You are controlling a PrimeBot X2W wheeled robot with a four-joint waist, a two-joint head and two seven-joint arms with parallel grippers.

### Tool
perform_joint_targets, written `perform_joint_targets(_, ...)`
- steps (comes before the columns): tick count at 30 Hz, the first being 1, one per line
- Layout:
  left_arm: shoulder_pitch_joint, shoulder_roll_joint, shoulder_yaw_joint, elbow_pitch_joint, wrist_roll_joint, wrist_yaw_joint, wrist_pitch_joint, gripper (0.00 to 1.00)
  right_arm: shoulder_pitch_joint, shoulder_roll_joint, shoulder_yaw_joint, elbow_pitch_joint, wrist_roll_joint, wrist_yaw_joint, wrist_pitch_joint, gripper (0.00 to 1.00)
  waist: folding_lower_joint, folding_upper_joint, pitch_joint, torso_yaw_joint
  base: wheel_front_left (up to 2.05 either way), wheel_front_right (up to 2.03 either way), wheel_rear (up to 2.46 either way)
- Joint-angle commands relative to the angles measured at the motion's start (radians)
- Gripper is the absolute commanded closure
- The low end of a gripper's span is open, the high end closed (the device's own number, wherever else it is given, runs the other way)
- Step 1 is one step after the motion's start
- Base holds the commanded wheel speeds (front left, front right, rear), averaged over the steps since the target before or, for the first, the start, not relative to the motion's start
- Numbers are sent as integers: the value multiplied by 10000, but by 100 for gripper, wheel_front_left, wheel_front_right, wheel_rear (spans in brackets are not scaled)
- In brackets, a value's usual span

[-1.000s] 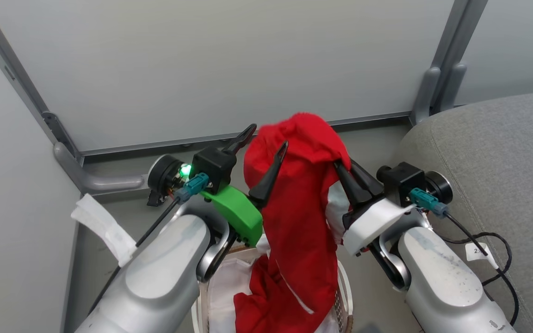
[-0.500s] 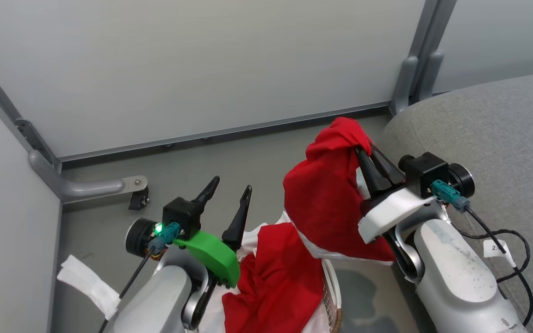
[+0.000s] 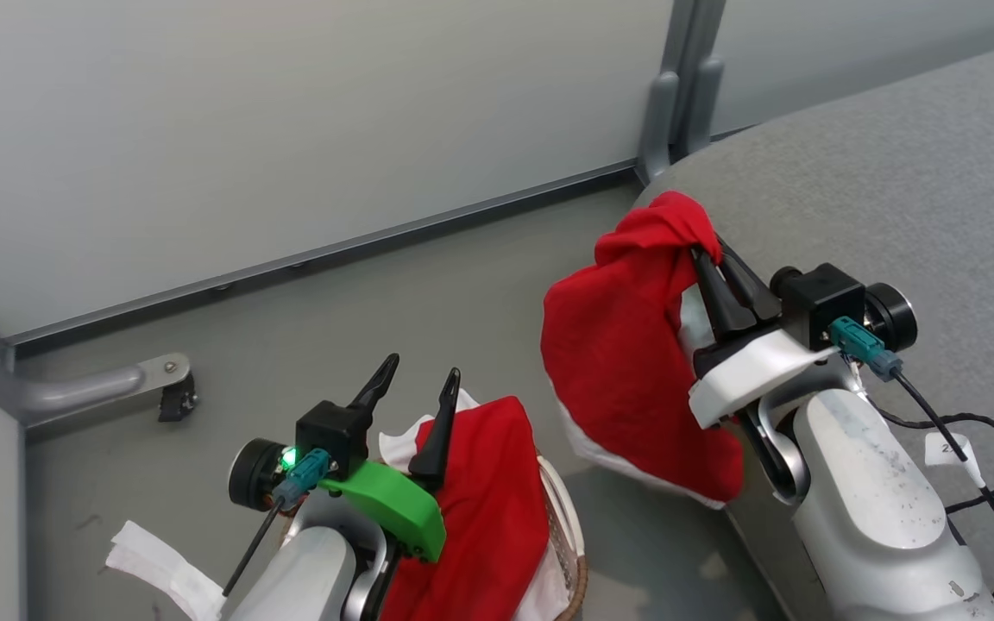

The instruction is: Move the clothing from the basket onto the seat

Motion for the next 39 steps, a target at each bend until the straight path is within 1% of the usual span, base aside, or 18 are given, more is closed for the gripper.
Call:
perform_joint_targets(1,114,-53,75,-43,183,-64,-35,0,-133,-32,-130,-59,-138,-5,-25,100,0,-1,375,-779,0,0,0)
perform_joint_targets(9,-57,-237,27,136,599,-300,-36,0,-382,-26,-686,-202,-413,-5,-25,100,0,-1,941,-1933,0,0,0)
perform_joint_targets(13,-224,-251,-3,191,798,-362,-35,0,-495,-18,-958,-283,-516,-5,-25,100,0,-1,1265,-2248,0,0,0)
perform_joint_targets(17,-382,-255,-82,211,933,-420,-35,0,-662,-24,-1193,-308,-532,-5,-25,100,0,-1,1653,-2365,0,0,0)
perform_joint_targets(22,-672,-174,-196,143,1151,-465,-35,0,-1304,-27,-1578,-235,-618,-5,-25,100,0,-1,2204,-2271,0,0,0)
perform_joint_targets(29,-1188,41,-410,-29,1358,-495,-35,0,-3155,-36,-2599,-219,-1512,-6,-25,100,0,-1,3243,-1788,0,0,0)
perform_joint_targets(34,-1538,213,-509,-167,1481,-508,-35,0,-4580,-441,-3262,-92,-1957,-6,-25,100,0,-1,4010,-1403,0,0,0)
perform_joint_targets(39,-1845,371,-632,-281,1549,-513,-25,0,-5735,-1145,-3905,319,-2095,-6,-25,100,0,-1,4710,-1021,0,0,0)
